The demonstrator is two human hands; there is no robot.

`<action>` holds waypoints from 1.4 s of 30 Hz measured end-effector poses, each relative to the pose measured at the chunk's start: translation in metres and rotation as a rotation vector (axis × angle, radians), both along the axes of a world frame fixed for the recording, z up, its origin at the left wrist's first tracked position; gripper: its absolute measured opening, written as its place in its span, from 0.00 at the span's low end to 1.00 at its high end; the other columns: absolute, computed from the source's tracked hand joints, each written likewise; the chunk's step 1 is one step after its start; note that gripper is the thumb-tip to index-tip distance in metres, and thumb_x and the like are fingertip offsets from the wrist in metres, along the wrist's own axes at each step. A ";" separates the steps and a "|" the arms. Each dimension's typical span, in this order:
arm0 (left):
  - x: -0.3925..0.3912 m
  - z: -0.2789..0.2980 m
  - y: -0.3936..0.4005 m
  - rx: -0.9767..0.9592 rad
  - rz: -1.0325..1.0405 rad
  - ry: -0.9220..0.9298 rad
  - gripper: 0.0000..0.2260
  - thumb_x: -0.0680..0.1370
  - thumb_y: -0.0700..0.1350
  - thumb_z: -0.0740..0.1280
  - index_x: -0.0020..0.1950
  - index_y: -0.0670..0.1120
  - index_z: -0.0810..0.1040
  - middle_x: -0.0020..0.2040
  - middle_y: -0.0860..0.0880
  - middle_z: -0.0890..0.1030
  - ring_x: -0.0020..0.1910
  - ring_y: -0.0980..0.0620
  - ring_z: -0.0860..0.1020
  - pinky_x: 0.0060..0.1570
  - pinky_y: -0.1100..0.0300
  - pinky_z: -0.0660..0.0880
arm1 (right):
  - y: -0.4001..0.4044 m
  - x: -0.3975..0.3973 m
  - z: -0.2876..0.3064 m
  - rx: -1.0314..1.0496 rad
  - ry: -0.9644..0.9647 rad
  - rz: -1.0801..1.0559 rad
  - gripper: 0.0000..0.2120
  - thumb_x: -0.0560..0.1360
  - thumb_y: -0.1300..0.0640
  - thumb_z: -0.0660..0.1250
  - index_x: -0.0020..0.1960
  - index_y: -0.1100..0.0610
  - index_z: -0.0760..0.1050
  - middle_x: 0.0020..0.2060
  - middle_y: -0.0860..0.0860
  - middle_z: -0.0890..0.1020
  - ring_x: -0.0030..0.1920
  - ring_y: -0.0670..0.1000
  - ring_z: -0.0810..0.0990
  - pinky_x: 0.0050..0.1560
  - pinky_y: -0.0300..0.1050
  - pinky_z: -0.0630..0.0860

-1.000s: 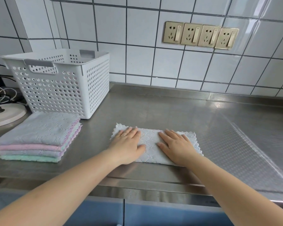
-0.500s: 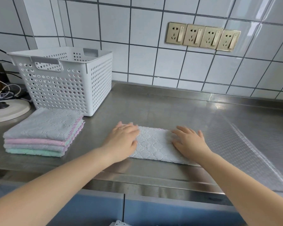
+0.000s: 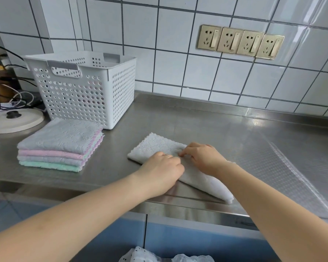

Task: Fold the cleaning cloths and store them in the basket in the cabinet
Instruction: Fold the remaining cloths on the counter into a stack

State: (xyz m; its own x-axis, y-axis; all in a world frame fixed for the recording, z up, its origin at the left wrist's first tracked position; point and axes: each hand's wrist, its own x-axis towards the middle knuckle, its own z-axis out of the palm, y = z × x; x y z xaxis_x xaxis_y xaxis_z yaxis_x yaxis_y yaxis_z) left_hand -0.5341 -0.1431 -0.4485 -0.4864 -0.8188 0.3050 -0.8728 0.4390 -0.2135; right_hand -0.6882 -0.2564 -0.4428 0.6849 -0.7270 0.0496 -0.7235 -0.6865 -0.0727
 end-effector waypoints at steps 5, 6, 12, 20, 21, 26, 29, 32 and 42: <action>0.038 -0.004 0.007 -0.044 -0.001 0.041 0.02 0.68 0.44 0.64 0.37 0.51 0.74 0.36 0.52 0.76 0.35 0.49 0.78 0.37 0.58 0.76 | 0.013 -0.022 0.007 -0.035 0.033 -0.008 0.18 0.79 0.58 0.54 0.62 0.43 0.74 0.59 0.46 0.75 0.60 0.52 0.73 0.60 0.45 0.66; 0.043 -0.003 0.008 -0.041 0.021 0.058 0.04 0.69 0.46 0.60 0.38 0.51 0.74 0.37 0.52 0.76 0.36 0.49 0.78 0.37 0.58 0.76 | 0.018 -0.027 0.007 -0.042 0.022 -0.006 0.17 0.79 0.58 0.55 0.61 0.44 0.75 0.58 0.46 0.76 0.59 0.52 0.74 0.58 0.44 0.66; 0.064 -0.003 0.004 0.081 0.034 0.155 0.05 0.72 0.42 0.69 0.46 0.50 0.77 0.48 0.50 0.79 0.47 0.46 0.79 0.50 0.52 0.73 | 0.046 -0.049 -0.005 -0.047 -0.124 0.011 0.16 0.75 0.64 0.60 0.54 0.51 0.81 0.52 0.47 0.80 0.53 0.52 0.78 0.53 0.43 0.72; 0.061 0.005 0.030 0.581 -0.143 0.170 0.32 0.74 0.58 0.53 0.77 0.55 0.50 0.76 0.59 0.46 0.75 0.65 0.43 0.73 0.64 0.38 | 0.075 -0.100 -0.004 0.136 0.017 0.284 0.29 0.75 0.42 0.49 0.75 0.41 0.52 0.76 0.41 0.51 0.75 0.39 0.46 0.75 0.44 0.45; 0.059 0.004 0.034 0.585 -0.158 0.065 0.32 0.75 0.60 0.54 0.77 0.56 0.47 0.76 0.58 0.42 0.75 0.63 0.40 0.73 0.62 0.37 | 0.080 -0.104 -0.008 0.113 0.065 0.304 0.31 0.75 0.36 0.49 0.76 0.40 0.47 0.76 0.41 0.46 0.75 0.39 0.42 0.76 0.47 0.43; 0.053 -0.003 0.044 0.479 -0.139 -0.263 0.47 0.71 0.67 0.63 0.76 0.53 0.37 0.75 0.53 0.31 0.74 0.56 0.32 0.72 0.58 0.33 | 0.093 -0.106 -0.020 -0.137 0.322 0.262 0.47 0.67 0.24 0.52 0.75 0.42 0.34 0.75 0.43 0.36 0.75 0.45 0.35 0.74 0.51 0.37; 0.054 -0.008 0.047 0.392 -0.130 -0.277 0.45 0.70 0.53 0.66 0.77 0.51 0.39 0.76 0.50 0.37 0.76 0.53 0.38 0.74 0.52 0.38 | 0.099 -0.103 -0.029 -0.272 0.106 0.273 0.38 0.71 0.32 0.57 0.75 0.47 0.56 0.73 0.50 0.64 0.73 0.51 0.64 0.69 0.59 0.64; 0.056 -0.014 0.051 0.203 -0.207 -0.209 0.38 0.66 0.46 0.64 0.76 0.48 0.57 0.75 0.45 0.62 0.74 0.49 0.62 0.72 0.48 0.55 | 0.104 -0.099 -0.034 -0.291 -0.121 0.293 0.24 0.74 0.42 0.58 0.68 0.48 0.70 0.65 0.49 0.76 0.66 0.49 0.74 0.65 0.61 0.69; 0.036 -0.003 0.046 0.325 0.025 0.873 0.26 0.76 0.57 0.62 0.72 0.64 0.57 0.42 0.53 0.81 0.38 0.59 0.78 0.45 0.60 0.77 | 0.105 -0.072 -0.005 0.080 -0.744 -0.220 0.17 0.76 0.52 0.63 0.33 0.61 0.68 0.23 0.48 0.67 0.25 0.45 0.63 0.28 0.38 0.58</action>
State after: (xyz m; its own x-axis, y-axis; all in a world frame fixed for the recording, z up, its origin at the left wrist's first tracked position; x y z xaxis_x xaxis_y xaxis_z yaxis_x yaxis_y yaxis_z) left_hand -0.4978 -0.0968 -0.4519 -0.1737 -0.9353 0.3083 -0.6759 0.3409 0.6534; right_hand -0.7605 -0.1516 -0.4479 0.3314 -0.8632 0.3810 -0.5842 -0.5048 -0.6355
